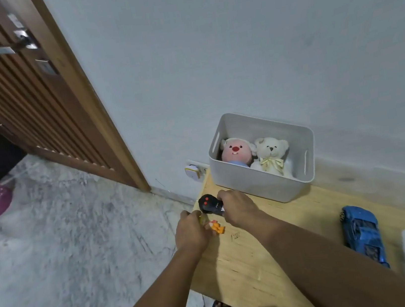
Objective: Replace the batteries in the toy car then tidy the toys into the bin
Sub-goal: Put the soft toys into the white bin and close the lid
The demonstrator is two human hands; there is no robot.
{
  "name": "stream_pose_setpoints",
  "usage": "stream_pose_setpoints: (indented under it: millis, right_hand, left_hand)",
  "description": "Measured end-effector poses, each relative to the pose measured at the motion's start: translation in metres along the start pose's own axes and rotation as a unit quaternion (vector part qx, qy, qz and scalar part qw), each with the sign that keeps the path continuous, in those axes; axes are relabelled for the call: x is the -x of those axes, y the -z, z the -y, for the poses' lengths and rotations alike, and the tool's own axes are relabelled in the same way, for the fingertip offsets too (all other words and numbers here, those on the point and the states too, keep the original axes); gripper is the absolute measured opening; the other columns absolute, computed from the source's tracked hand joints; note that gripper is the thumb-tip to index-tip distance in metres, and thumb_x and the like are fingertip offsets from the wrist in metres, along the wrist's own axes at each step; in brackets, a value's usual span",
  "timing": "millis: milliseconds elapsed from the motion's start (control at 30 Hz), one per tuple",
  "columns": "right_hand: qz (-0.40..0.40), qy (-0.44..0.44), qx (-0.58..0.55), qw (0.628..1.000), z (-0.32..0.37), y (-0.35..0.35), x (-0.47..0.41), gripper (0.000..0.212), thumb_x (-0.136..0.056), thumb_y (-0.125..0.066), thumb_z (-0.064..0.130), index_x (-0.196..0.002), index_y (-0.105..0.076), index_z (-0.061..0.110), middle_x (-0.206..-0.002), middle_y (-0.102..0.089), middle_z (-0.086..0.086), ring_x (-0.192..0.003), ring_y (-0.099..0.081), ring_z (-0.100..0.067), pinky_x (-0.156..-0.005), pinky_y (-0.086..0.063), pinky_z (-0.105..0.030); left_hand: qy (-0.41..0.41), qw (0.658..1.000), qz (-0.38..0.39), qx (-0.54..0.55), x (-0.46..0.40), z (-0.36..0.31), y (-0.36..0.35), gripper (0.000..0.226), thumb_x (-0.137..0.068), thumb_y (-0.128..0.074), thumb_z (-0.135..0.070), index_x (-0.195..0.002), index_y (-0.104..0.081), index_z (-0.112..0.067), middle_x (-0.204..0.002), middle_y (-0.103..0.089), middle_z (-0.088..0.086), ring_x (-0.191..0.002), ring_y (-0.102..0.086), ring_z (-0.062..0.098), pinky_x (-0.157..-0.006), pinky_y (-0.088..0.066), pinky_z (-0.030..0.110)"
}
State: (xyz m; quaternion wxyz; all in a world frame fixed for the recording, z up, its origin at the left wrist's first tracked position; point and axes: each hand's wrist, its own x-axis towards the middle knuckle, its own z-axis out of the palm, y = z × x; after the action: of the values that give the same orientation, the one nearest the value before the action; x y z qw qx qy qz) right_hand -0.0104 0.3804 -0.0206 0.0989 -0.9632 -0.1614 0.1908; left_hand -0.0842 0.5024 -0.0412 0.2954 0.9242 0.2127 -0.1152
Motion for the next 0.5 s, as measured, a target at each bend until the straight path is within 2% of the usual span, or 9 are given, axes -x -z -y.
stream_pose_setpoints:
  millis: [67, 100, 200, 300, 433, 500]
  right_hand:
    - [0.0, 0.007, 0.011, 1.0, -0.006, -0.006, 0.001, 0.039, -0.078, -0.07, 0.008, -0.111, -0.052, 0.019, -0.103, -0.062, -0.006, -0.093, -0.06, -0.028, -0.068, -0.049, -0.037]
    - [0.0, 0.008, 0.015, 1.0, -0.008, -0.008, 0.001, 0.041, -0.078, -0.068, 0.005, -0.112, -0.052, 0.019, -0.103, -0.062, -0.006, -0.092, -0.06, -0.028, -0.066, -0.047, -0.036]
    - [-0.002, 0.004, 0.011, 1.0, -0.013, -0.009, 0.0, 0.041, -0.077, -0.067, 0.005, -0.112, -0.052, 0.021, -0.102, -0.063, -0.004, -0.089, -0.059, -0.026, -0.065, -0.046, -0.034]
    - [-0.01, 0.001, -0.012, 1.0, -0.012, -0.01, -0.004, 0.043, -0.075, -0.07, 0.011, -0.113, -0.053, 0.02, -0.102, -0.063, -0.004, -0.091, -0.06, -0.025, -0.068, -0.05, -0.034]
    - [-0.013, 0.022, -0.013, 1.0, -0.005, -0.017, -0.011, 0.045, -0.075, -0.072, 0.021, -0.115, -0.051, 0.019, -0.107, -0.063, -0.004, -0.097, -0.06, -0.026, -0.074, -0.05, -0.035]
    - [-0.01, 0.032, -0.001, 0.999, -0.002, -0.021, -0.014, 0.046, -0.076, -0.074, 0.025, -0.114, -0.05, 0.019, -0.107, -0.062, -0.004, -0.098, -0.06, -0.027, -0.074, -0.048, -0.035]
  left_hand:
    - [-0.02, 1.0, -0.011, -0.003, -0.001, 0.003, -0.002, 0.02, -0.083, -0.068, -0.02, -0.1, -0.064, -0.01, -0.11, -0.055, 0.01, -0.089, -0.06, 0.026, -0.077, -0.049, 0.031]
    - [-0.029, 0.999, -0.014, -0.001, -0.002, 0.004, -0.003, 0.02, -0.086, -0.066, -0.017, -0.104, -0.065, -0.009, -0.112, -0.056, 0.011, -0.091, -0.06, 0.026, -0.079, -0.049, 0.03]
    - [-0.052, 0.998, -0.019, 0.004, -0.003, 0.009, -0.004, 0.033, -0.091, -0.062, -0.014, -0.123, -0.062, -0.011, -0.12, -0.056, 0.009, -0.099, -0.061, 0.024, -0.086, -0.05, 0.027]
    - [-0.06, 0.998, -0.001, 0.02, -0.004, 0.013, -0.002, 0.044, -0.089, -0.064, -0.016, -0.132, -0.055, -0.011, -0.124, -0.054, 0.008, -0.106, -0.059, 0.024, -0.088, -0.046, 0.025]
    - [-0.052, 0.998, 0.02, 0.031, -0.003, 0.013, -0.004, 0.042, -0.078, -0.065, -0.023, -0.117, -0.055, -0.011, -0.115, -0.051, 0.007, -0.108, -0.055, 0.026, -0.087, -0.044, 0.027]
    - [-0.047, 0.998, 0.024, 0.028, -0.002, 0.011, -0.007, 0.048, -0.073, -0.068, -0.029, -0.115, -0.052, -0.011, -0.116, -0.048, 0.006, -0.112, -0.051, 0.026, -0.092, -0.046, 0.03]
